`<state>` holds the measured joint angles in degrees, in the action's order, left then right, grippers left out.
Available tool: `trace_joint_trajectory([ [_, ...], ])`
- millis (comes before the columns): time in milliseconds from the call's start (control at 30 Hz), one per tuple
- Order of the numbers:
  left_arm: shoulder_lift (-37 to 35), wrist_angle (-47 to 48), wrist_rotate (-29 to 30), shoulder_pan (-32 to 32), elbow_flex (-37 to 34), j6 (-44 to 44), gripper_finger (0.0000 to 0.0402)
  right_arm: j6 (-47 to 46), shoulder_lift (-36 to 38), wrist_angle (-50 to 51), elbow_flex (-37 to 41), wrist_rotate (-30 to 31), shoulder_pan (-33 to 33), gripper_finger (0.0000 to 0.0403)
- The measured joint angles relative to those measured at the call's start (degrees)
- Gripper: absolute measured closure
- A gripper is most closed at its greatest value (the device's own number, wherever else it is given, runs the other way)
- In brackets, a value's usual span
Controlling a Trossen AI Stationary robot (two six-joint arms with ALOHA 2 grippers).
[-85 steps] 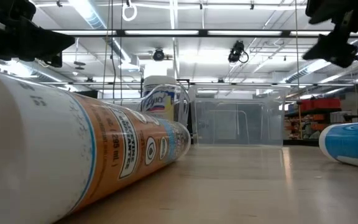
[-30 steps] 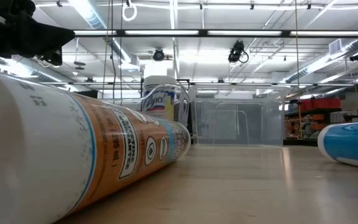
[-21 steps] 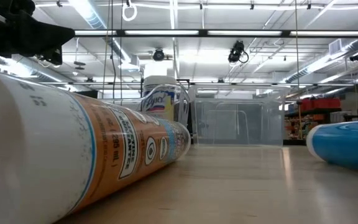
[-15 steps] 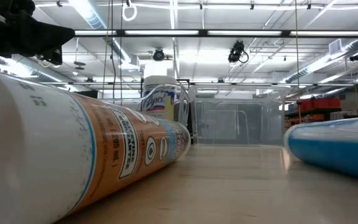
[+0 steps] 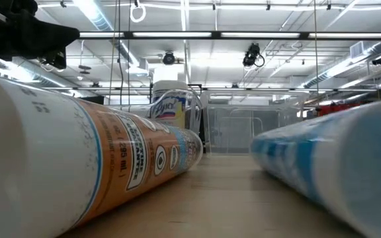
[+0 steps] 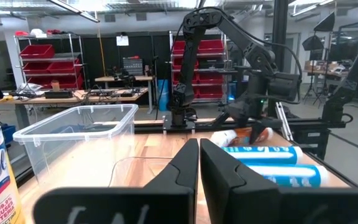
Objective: Pick & place silicon tubes, Sealant and Lysol wipes
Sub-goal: Put the right orange sealant into the left transparent bin
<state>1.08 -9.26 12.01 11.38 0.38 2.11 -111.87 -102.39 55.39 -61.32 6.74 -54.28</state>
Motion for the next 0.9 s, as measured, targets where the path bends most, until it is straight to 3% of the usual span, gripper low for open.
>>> trace_joint_trajectory([
  [267, 0.02, -0.02, 0.0, -0.02, 0.0, -3.16, 0.0376, 0.44, 0.26, 1.81, -0.07, 6.27, 0.06, 0.0205],
  [467, 0.02, -0.17, -0.27, -0.02, 0.0, -4.44, 0.0302, 2.14, 0.29, 2.64, -0.11, 8.76, 1.07, 0.0205],
  [633, 0.02, -0.33, -1.75, 0.0, 0.0, -4.02, 0.0245, 4.94, 0.29, 5.8, -1.82, 14.57, 2.34, 0.0205],
  [900, 0.02, -4.44, -1.78, 0.0, 0.0, -3.99, 0.0225, 10.43, 0.29, 10.68, -5.75, 24.14, 5.2, 0.021],
])
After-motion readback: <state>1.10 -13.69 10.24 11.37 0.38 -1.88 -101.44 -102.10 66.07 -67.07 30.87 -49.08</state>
